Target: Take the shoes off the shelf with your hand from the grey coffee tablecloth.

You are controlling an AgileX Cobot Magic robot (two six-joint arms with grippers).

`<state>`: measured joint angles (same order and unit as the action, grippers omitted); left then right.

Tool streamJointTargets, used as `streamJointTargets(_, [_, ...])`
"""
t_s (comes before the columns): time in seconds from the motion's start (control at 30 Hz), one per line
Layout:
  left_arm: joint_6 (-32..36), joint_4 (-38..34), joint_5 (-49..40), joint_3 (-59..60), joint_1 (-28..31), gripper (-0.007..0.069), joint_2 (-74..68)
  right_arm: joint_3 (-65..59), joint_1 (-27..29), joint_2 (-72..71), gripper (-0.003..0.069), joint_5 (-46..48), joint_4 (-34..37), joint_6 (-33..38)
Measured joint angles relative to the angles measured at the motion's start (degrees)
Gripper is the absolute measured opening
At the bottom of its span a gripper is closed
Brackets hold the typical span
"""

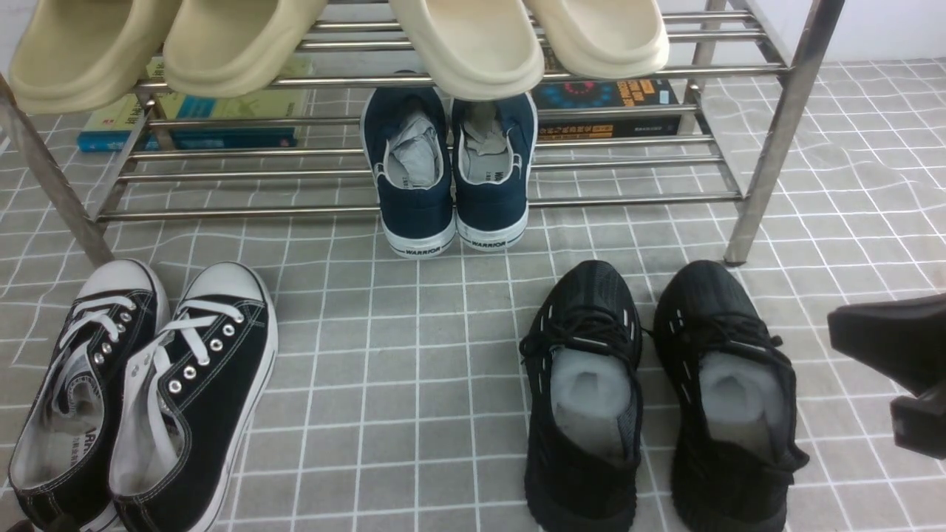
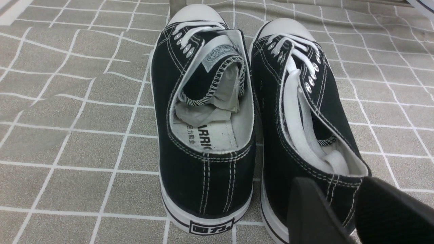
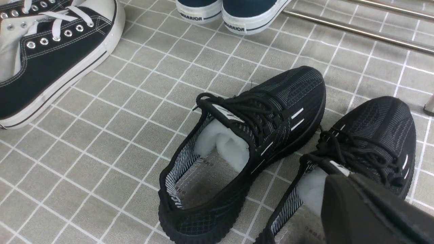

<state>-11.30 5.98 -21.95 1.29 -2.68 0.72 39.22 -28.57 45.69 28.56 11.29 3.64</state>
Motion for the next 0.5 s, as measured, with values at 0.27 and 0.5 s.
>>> streamJointTargets(0.27, [0.0, 0.0, 0.0, 0.0, 0.0, 0.024, 0.0, 0.0, 0.0, 0.0, -0.0014, 0.27, 0.0, 0.0])
streamJointTargets(0.5, [0.0, 0.0, 0.0, 0.0, 0.0, 0.024, 0.0, -2.8, 0.0, -0.67, -0.001, -3.05, 0.42, 0.0])
